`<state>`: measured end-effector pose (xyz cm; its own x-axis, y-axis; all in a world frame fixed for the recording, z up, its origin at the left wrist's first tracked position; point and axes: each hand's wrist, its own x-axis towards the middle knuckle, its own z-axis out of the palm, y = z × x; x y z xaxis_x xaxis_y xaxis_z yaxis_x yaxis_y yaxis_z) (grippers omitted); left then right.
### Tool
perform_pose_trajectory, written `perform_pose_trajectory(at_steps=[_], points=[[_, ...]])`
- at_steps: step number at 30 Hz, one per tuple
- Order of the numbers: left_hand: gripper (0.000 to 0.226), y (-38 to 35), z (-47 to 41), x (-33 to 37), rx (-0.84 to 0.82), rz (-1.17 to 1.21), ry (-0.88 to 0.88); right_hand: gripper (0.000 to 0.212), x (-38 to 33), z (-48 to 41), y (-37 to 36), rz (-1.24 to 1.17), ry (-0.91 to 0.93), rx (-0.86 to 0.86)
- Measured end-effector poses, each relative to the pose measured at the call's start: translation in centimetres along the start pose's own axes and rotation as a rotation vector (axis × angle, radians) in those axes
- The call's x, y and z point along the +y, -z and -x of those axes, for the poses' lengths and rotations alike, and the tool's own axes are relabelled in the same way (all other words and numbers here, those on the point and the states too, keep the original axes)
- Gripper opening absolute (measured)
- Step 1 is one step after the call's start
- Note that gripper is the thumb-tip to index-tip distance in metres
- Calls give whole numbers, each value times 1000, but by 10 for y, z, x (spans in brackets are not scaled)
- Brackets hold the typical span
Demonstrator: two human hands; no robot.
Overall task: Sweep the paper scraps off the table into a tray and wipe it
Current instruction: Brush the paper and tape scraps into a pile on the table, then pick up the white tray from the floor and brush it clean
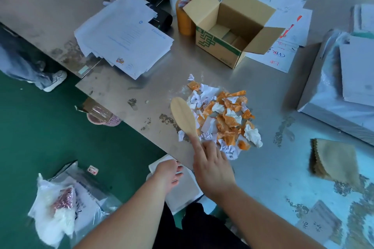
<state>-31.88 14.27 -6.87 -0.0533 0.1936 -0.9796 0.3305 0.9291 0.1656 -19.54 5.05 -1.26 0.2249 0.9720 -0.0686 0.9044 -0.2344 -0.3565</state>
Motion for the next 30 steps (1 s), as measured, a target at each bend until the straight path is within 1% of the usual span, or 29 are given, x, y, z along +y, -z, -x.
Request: perform_pose_trajectory(at_steps=[4,8,11,14,16,18,20,23,27,28,30], points=[[35,-4,-1,-18,35,35,-19,75,-1,5,-5,-83,64,25],[32,3,0,-25,65,61,0,62,-6,13,-17,-106,140,83],[35,14,0,-32,57,85,15,57,-21,21,-25,-168,159,39],[41,28,-2,-36,27,88,35,54,-38,26,-38,-166,195,-14],[42,46,-6,-43,23,77,68,54,-52,31,-52,-161,203,-99],[35,66,-18,-55,47,79,77,54,-66,37,-65,-159,167,-202],[23,89,-31,-72,67,89,83,52,-81,44,-80,-194,61,-307],[16,124,-61,-104,92,100,41,50,-98,52,-115,-287,-198,-457],[17,157,-94,-134,111,110,43,44,-102,53,-173,-400,-608,-506],[17,166,-106,-140,110,117,60,39,-103,53,-192,-420,-695,-529],[16,177,-138,-152,110,125,108,28,-101,50,-222,-457,-811,-581]])
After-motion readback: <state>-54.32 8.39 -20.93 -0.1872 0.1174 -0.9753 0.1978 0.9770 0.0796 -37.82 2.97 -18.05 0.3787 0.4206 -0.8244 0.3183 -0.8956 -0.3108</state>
